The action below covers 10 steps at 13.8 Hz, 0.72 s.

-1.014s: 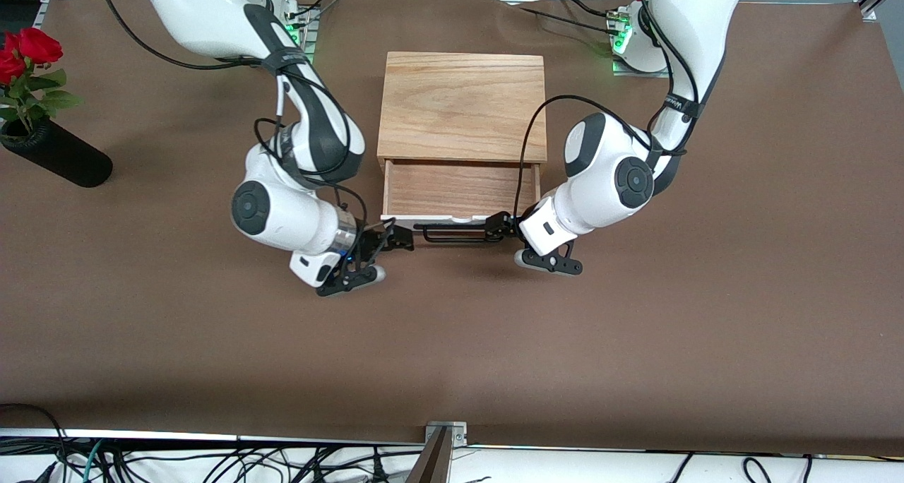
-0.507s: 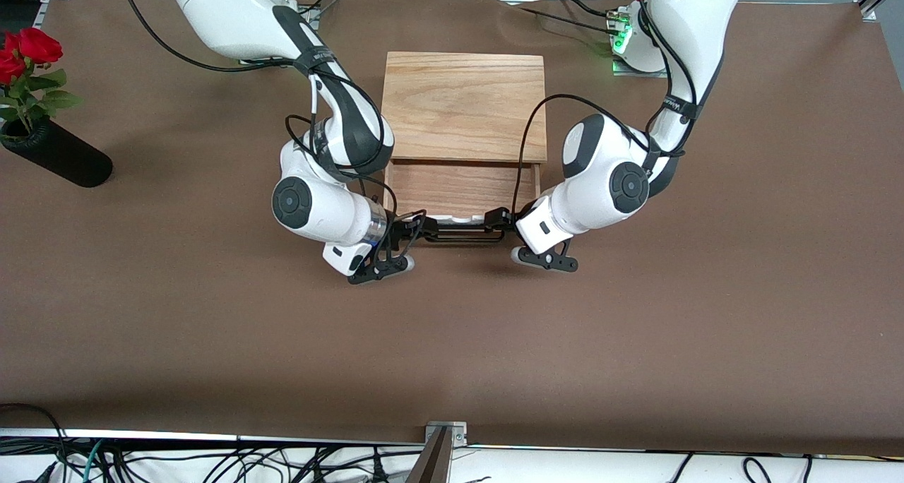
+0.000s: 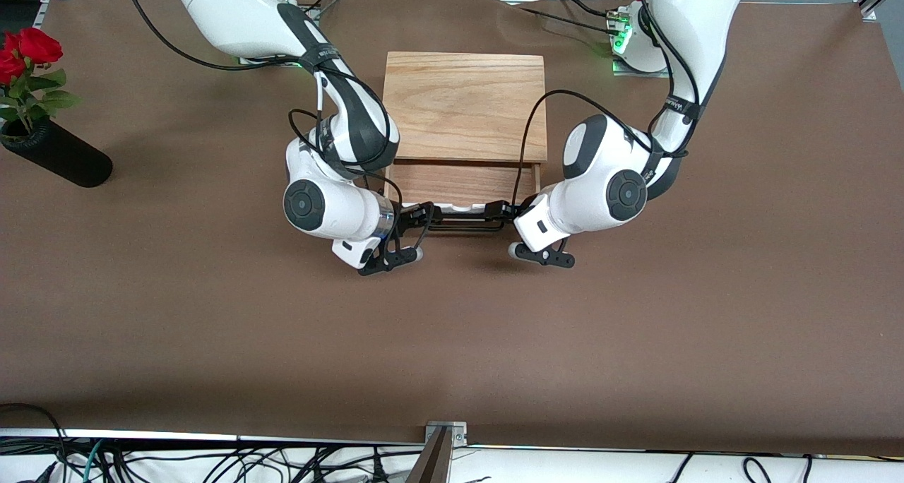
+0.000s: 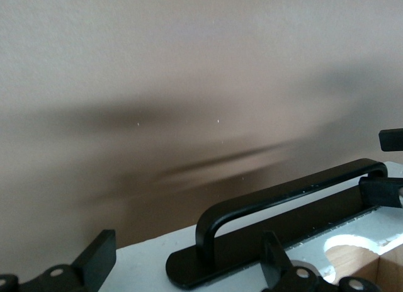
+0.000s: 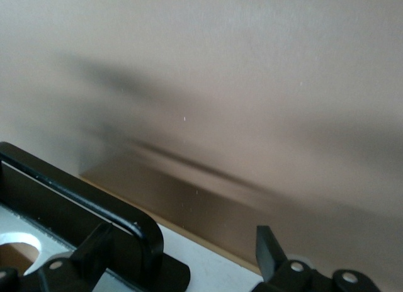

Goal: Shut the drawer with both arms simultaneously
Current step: 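Push the drawer front into the box with both grippers together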

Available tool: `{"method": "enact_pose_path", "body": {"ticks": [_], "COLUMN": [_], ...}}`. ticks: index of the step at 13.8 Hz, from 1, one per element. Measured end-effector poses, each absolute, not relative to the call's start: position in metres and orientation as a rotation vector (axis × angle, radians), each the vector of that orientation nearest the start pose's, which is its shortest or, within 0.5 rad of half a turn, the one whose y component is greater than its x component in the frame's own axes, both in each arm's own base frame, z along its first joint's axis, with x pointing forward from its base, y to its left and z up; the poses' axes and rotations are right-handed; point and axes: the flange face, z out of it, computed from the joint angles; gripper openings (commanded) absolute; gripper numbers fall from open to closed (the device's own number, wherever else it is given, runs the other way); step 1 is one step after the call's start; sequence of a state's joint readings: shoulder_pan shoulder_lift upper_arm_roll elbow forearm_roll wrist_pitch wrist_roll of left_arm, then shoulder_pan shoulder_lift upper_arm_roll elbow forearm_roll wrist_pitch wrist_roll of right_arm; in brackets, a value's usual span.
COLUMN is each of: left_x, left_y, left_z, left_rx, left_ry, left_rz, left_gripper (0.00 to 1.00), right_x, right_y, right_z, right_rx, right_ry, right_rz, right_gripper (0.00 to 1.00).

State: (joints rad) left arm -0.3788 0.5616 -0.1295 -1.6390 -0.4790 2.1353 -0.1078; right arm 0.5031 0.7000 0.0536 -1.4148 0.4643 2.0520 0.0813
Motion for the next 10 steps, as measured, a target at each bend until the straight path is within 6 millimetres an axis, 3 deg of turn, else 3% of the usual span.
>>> {"method": "enact_pose_path", "body": {"ticks": [10], "left_x": [0.568], "left_y": [-0.337], "left_z": [0.287], "left_rx": [-3.448], "left_ry": [0.265], "left_rz": [0.711], "left_gripper": [1.0], "right_x": [0.579], "right_y": [0.403], "right_z": [0.28], "right_rx": [-2.697], "right_ry": [-0.384], "right_rz": [0.503], "right_gripper": [1.0]}}
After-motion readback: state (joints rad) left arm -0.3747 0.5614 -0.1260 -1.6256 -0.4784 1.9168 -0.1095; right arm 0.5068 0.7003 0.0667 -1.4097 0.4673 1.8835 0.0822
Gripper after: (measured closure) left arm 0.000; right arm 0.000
